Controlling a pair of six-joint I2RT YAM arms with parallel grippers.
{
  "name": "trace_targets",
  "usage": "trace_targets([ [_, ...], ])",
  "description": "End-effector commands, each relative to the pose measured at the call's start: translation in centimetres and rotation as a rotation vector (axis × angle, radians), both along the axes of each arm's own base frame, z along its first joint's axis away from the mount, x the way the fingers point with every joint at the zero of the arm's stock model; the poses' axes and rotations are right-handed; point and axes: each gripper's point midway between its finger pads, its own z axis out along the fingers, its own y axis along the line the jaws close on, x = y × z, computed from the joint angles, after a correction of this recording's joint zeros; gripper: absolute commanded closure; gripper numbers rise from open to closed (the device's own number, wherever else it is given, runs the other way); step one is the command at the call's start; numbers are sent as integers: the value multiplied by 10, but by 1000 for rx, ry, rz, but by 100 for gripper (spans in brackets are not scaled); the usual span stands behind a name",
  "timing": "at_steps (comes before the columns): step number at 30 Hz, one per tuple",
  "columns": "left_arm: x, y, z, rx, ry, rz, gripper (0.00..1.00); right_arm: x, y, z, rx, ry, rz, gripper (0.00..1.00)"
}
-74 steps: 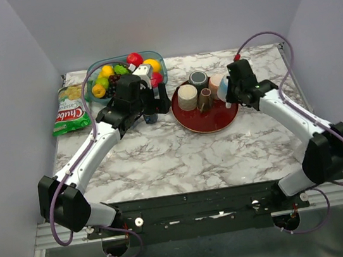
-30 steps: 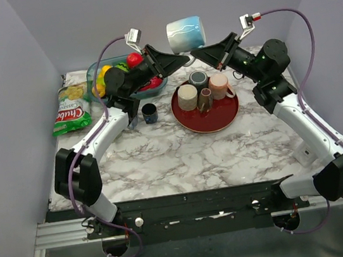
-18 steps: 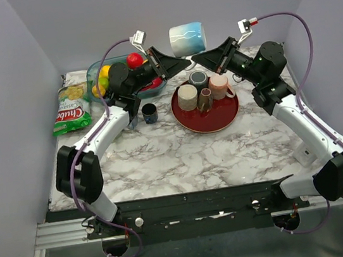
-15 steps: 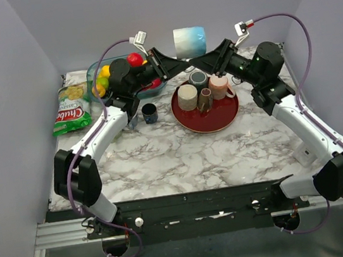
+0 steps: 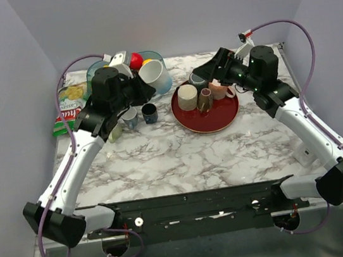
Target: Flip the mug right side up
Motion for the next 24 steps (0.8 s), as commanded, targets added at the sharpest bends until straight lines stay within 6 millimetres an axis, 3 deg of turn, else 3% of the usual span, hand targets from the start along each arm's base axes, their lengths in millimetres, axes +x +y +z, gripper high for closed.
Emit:
trace_targets([
  [1,-25,84,-51,334,57,246,100,6,-16,-32,-107,81,-91,0],
  [7,-57,129,-94,406,134,414,100,13,-11,-49,-117,146,-83,0],
  [14,-79,151,-148,442,237,510,100,16,-8,-61,-132,188,-70,0],
  [20,-79,158,-179,438,267,581,100,17,-9,-69,-142,211,-77,0],
  [24,-72,163,-182,442,259,628,100,17,-9,-70,-147,215,-78,0],
])
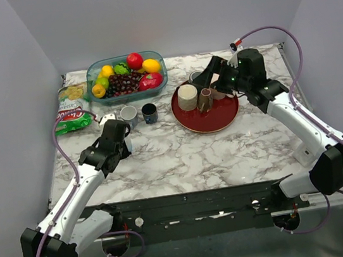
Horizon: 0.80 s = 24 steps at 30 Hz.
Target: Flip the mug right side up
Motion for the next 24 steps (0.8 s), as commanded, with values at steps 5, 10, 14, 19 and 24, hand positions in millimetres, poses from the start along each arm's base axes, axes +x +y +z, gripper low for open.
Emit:
trace_targets([
  [5,36,-1,17,-72,-183,141,100,4,-5,6,-35,-2,-27,0],
  [10,36,1,3,-105,-204,184,100,5,-6,3,-66,21,-24,0],
  [14,27,-2,-21,-139,-170,195,100,4,-6,-2,-84,45,-13,0],
  [19,21,4,-41,-134,-147,241,100,-1,-7,-10,-103,73,-4,0],
  [24,7,7,-56,-129,-93,258,93,-1,-12,-16,-127,89,-22,0],
])
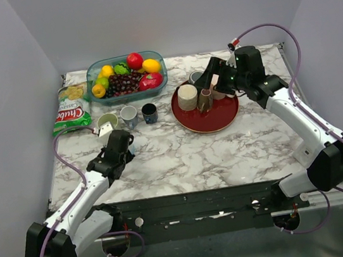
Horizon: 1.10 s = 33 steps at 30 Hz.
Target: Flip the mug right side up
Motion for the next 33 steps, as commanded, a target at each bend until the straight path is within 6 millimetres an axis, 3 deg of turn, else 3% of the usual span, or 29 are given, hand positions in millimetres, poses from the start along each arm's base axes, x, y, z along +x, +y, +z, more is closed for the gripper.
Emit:
trace_targets([
  [1,-7,10,-6,-6,1,75,79,2,-7,-10,-54,30,-30,0],
  [6,-16,11,2,-30,-13,62,59,6,-10,-23,-84,70,-47,0],
  [8,-21,5,7,-42,19,29,48,8,-10,-28,-94,87,-54,0],
  [10,-34,13,6,4,89,33,34,9,-11,-38,-106,113,-63,0],
  [15,-29,8,39,-27,55,38,18,12,-15,-58,-126,152,-95,0],
  [18,-23,8,66,-37,-2,33,2,16,-18,-66,-156,152,-103,0],
  [24,-4,11,122,21,-129,-21,1,29,-21,-80,-217,150,-103,0],
  [28,21,-9,156,29,-222,-139,1,39,-21,-92,-288,136,-67,1],
  [33,49,-52,176,-33,-284,-321,1,50,-32,-101,-392,97,-84,5],
])
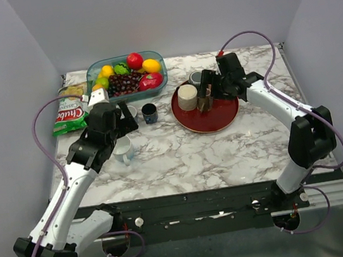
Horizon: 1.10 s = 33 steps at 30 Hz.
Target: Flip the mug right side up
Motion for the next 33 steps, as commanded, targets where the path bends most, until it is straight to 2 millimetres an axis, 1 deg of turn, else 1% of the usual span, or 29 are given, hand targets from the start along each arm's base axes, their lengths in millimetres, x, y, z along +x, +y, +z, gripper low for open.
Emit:
trace_targets([
  [1,28,-41,27,-22,-112,-213,1,17,-11,2,-114,-66,-4,7],
  [3,34,-58,31,-43,-122,-283,1,17,-10,-3,-120,-57,-17,12],
  [4,38,-63,35,-51,-142,-304,1,17,-9,-7,-124,-47,-23,15],
  [5,43,-68,36,-47,-142,-325,1,16,-5,-14,-129,-33,-24,18],
  [6,45,-72,36,-51,-144,-341,1,17,-5,-18,-136,-27,-43,19],
  [7,48,-75,39,-55,-154,-350,1,17,-3,-22,-146,-23,-54,20],
  [8,52,-78,37,-52,-150,-356,1,18,-1,-32,-164,-5,-67,22],
  [13,58,-85,42,-63,-172,-382,1,32,4,-43,-166,21,-123,25],
  [14,59,-86,41,-64,-168,-386,1,34,6,-45,-168,21,-128,26],
  [15,59,-88,41,-64,-170,-393,1,37,3,-54,-185,36,-155,27],
  [16,60,-88,40,-62,-166,-395,1,42,3,-52,-189,33,-176,27],
  [17,60,-89,40,-63,-162,-401,1,44,1,-55,-200,40,-194,28],
  [18,60,-89,39,-59,-158,-402,1,43,-5,-61,-225,64,-225,29],
  [19,59,-89,39,-60,-158,-400,1,48,-4,-63,-234,70,-241,30],
  [21,58,-87,38,-60,-161,-396,1,47,-12,-69,-266,102,-281,34],
  [22,58,-87,40,-61,-171,-396,1,47,-12,-74,-278,113,-289,35],
  [24,58,-86,37,-59,-171,-392,1,48,-14,-77,-291,115,-299,37],
  [28,58,-86,35,-58,-167,-389,1,48,-13,-85,-302,136,-291,43],
  [33,59,-86,29,-56,-151,-382,1,45,-15,-95,-319,155,-278,53],
])
